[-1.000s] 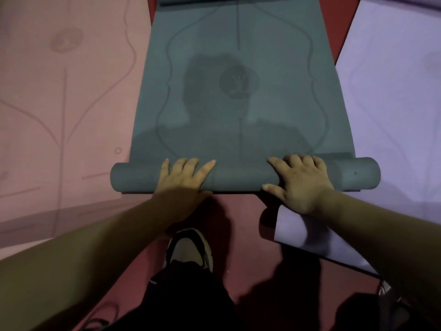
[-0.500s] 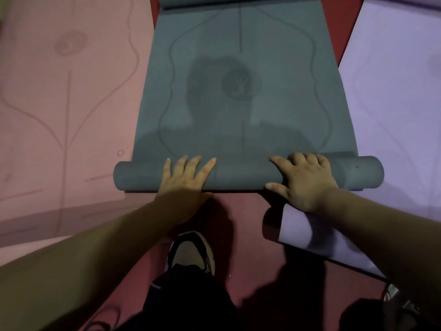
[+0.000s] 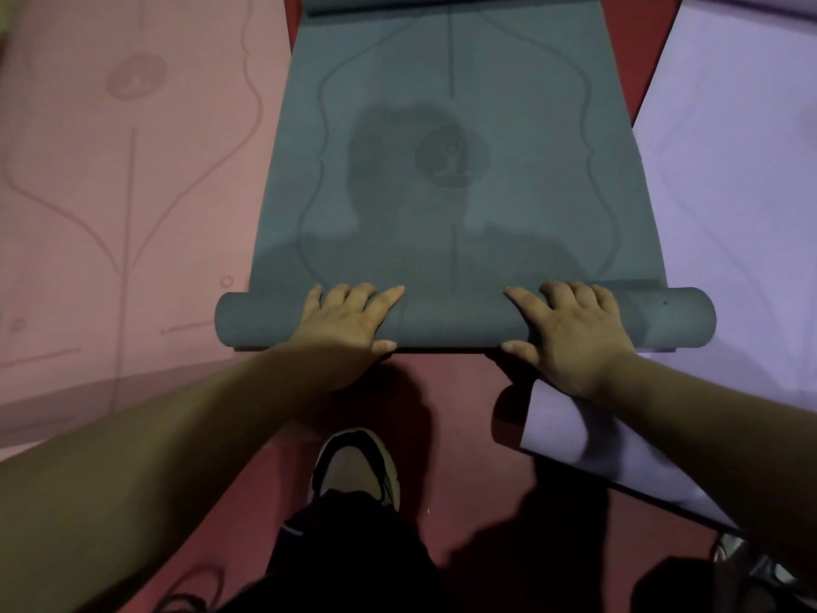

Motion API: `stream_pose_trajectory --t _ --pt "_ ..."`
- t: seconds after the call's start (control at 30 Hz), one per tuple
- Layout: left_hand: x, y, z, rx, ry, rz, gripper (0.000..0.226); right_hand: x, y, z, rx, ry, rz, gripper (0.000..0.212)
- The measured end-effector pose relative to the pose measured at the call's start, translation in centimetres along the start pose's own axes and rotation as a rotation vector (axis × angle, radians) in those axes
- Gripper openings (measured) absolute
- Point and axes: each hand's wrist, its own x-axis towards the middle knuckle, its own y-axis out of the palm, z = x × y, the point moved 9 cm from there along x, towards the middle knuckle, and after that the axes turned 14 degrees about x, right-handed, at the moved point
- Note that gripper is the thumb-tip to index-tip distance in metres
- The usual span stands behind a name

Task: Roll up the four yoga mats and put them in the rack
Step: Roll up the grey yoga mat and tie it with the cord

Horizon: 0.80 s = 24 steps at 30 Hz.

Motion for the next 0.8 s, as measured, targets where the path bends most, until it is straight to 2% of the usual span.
stream_pose_trajectory --t 0.1,0.2,0.37,0.53,0.7,0.8 --pt "-1.3 -0.1 -0.6 0.053 -0.013 -0.120 0.090 0.8 -0.2 -0.2 -0.018 0.014 0.076 0.083" --pt "-1.9 -0.2 -0.6 0.082 -0.014 -0.225 0.088 1.5 -0.3 -0.5 -0.018 0.027 0.175 0.085" --pt "-0.6 0.4 0.5 0.020 -0.015 -0.059 0.082 1.2 -0.3 -0.3 -0.016 -0.003 0.074 0.089" --pt "0.8 0.1 1.0 -0.015 0.020 0.006 0.079 0.6 -0.5 -0.1 0.001 -0.026 -0.043 0.081" --pt "1.6 0.2 1.2 -0.002 0.051 0.086 0.091 1.1 -0.7 -0.2 0.004 -0.027 -0.025 0.081" --pt "1.9 0.2 1.3 0.031 0.050 0.068 0.092 1.5 -0.5 -0.4 -0.018 -0.016 0.006 0.082"
